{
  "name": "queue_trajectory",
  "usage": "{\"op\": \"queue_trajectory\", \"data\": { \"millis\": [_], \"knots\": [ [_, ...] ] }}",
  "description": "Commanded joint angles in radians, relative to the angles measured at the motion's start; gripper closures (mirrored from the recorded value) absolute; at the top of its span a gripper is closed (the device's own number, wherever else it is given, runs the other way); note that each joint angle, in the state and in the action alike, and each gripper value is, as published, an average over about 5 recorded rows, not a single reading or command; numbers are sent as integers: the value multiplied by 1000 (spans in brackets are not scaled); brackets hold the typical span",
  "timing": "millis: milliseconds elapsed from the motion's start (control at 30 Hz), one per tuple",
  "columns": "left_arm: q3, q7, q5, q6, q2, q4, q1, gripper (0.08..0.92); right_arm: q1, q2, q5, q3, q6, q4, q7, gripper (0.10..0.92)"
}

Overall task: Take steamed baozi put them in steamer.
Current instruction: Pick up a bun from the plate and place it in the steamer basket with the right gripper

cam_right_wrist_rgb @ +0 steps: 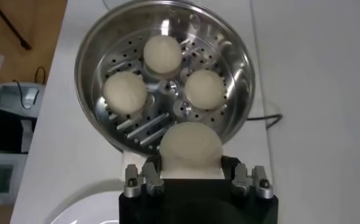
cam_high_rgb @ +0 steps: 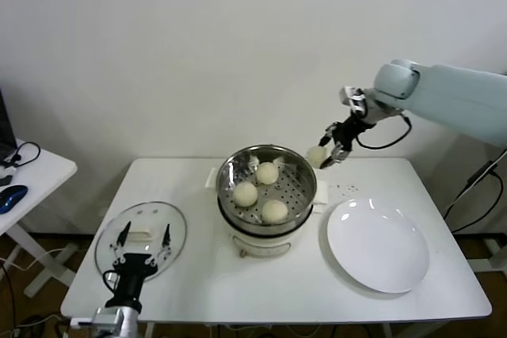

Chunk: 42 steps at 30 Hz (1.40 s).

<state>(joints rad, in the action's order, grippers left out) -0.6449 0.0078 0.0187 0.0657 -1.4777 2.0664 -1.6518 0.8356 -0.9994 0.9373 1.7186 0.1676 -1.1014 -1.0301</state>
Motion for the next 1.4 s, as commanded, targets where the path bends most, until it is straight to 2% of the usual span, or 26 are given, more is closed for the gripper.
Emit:
{"op": "queue_trajectory", "data": {
  "millis": [33, 400, 1400],
  "knots": [
    [-11, -1, -5, -6, -4, 9, 8, 177, -37, -198, 47, 73, 13, 62, 13, 380],
    [-12, -1, -6, -6, -8, 2, 7, 177, -145, -230, -21, 39, 14, 120, 24, 380],
    [-6, -1, -2, -4, -16, -12, 9, 177, -184, -200, -71, 23, 16, 109, 40, 380]
  ]
}}
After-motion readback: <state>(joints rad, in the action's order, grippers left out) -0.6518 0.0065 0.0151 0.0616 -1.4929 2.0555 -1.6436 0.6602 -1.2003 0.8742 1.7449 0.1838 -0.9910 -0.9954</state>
